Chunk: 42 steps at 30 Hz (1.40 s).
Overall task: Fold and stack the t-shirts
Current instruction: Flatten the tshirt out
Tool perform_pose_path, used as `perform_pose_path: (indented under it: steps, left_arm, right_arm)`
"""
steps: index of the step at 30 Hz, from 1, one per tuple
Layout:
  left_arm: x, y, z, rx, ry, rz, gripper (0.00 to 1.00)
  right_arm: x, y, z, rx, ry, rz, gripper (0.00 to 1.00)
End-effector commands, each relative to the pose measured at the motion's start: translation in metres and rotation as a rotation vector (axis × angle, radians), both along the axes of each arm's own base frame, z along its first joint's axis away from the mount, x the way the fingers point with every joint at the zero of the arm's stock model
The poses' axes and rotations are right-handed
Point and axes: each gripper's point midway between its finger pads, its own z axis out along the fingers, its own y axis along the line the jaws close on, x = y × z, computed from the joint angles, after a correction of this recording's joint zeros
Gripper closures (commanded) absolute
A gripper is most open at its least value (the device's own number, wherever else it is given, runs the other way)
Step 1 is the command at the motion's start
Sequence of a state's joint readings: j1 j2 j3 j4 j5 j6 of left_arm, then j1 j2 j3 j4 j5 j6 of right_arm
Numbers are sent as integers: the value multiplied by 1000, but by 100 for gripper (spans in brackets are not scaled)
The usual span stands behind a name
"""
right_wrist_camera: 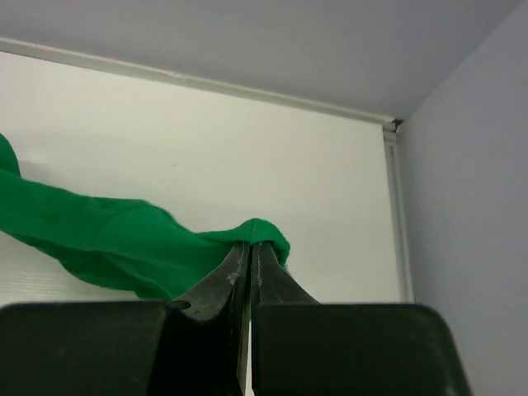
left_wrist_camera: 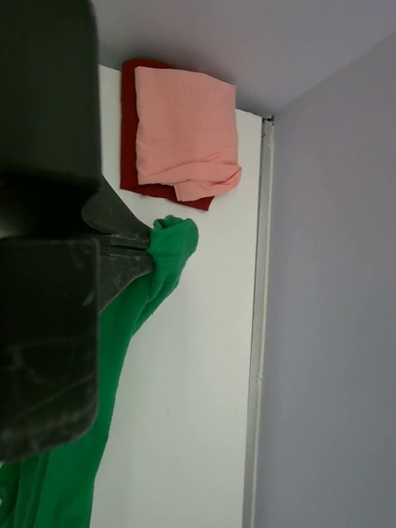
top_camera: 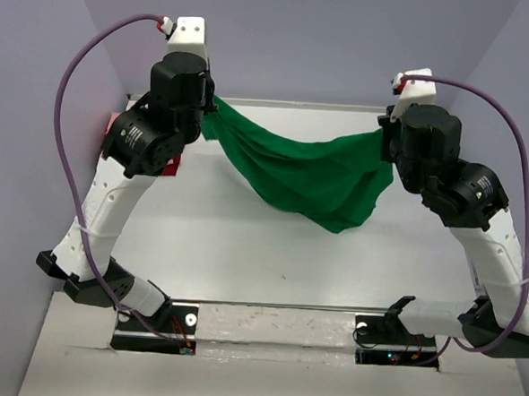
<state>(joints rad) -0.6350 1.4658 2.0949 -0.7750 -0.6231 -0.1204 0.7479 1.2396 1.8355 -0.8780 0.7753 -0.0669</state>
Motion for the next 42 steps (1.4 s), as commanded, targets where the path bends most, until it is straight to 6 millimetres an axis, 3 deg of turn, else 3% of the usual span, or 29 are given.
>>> perform_pose_path:
  steps: [1,4,8,11,17,19,22,27,31,33,34,35,37,38,39,41,42]
  left_arm:
    - [-16,18,21,-53,-55,46,100]
    - [-21,31,21,-51,-58,85,100]
    - [-26,41,10,-33,-33,109,100]
    - [-32,47,4,-34,-20,124,100]
    - [-59,81,6,-6,-50,211,100]
    - [-65,82,2,-3,-43,199,100]
    - [-77,92,-2,-12,-45,217,100]
    - [-104,123,11,-25,-104,294,100]
    - [-94,112,9,-19,-90,268,100]
    - [-81,98,15,-29,-89,232,100]
    - [-75,91,20,-38,-96,220,100]
    - [-73,87,34,-51,-123,202,100]
    - [-50,66,40,-35,-123,179,100]
    - [-46,55,46,-35,-133,157,100]
    - [-40,49,56,-23,-152,174,100]
    - [-41,39,66,-31,-173,159,100]
    - [-42,41,64,-25,-169,176,100]
  right_arm:
    - [-1,-6,-43,245,197,0,100]
    - [4,-36,-45,219,186,-144,100]
    - [10,-48,-62,190,227,-218,100]
    - [1,-69,-58,187,206,-289,100]
    - [-48,-111,-39,112,82,-379,100]
    - [-60,-115,-43,110,90,-377,100]
    - [-81,-126,-32,162,55,-373,100]
    - [-107,-149,-17,182,-28,-413,100]
    - [-96,-136,-17,186,-6,-367,100]
    - [-79,-122,-12,159,2,-340,100]
    - [-75,-118,1,166,-22,-336,100]
    - [-57,-98,3,131,-10,-307,100]
    - [-46,-90,22,48,-47,-332,100]
    - [-41,-83,46,80,-110,-327,100]
    - [-30,-67,51,-1,-105,-318,100]
    - [-27,-56,71,25,-150,-300,100]
    - [-26,-48,72,-12,-149,-295,100]
